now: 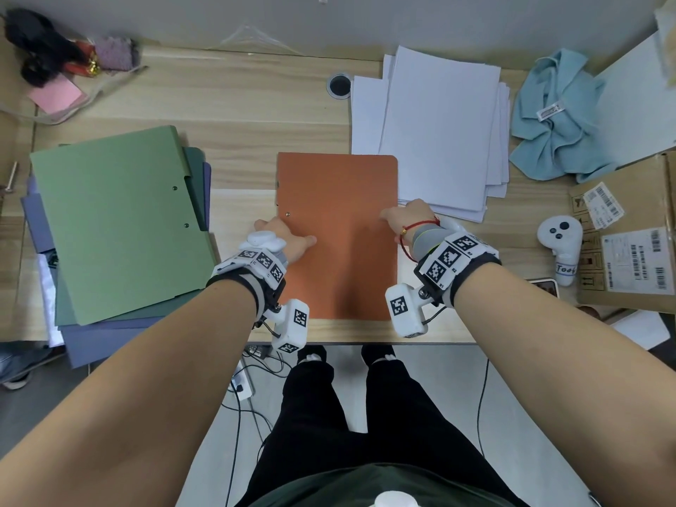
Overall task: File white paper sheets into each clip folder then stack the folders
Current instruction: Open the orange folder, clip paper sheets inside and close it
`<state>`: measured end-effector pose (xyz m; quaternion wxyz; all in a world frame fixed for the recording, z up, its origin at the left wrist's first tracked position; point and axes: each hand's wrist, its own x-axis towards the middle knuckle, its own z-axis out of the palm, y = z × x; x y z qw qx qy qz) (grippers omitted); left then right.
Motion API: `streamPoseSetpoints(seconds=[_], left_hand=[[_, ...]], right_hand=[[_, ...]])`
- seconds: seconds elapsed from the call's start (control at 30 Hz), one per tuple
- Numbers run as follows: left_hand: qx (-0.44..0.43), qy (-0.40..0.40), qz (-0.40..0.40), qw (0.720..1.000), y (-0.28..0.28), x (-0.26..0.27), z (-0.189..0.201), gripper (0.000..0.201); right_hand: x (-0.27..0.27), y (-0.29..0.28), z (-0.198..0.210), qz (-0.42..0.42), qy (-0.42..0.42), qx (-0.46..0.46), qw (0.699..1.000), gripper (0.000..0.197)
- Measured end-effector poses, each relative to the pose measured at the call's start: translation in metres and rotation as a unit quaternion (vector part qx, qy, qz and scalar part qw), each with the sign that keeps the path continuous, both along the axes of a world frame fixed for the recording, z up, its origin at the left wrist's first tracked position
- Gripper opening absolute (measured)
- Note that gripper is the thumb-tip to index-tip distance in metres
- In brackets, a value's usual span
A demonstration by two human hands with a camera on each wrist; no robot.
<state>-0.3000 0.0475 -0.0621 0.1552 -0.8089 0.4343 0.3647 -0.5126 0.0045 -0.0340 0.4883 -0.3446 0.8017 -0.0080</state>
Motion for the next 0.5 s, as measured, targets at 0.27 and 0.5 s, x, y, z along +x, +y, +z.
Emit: streamPoseSetpoints(seconds=[0.27, 0.5], left_hand=[[-0.042, 0.160, 0.136, 0.977, 0.000, 0.012, 0.018, 0.112], [-0.119, 0.324, 0.193, 0.919, -0.028, 0.026, 0.118, 0.089]], right_hand=[[0.009, -0.013, 0.031, -0.042, -0.119, -0.044, 0.991, 0.054], [0.070, -0.015, 0.086, 0.094, -0.321, -0.007, 0.942, 0.063]])
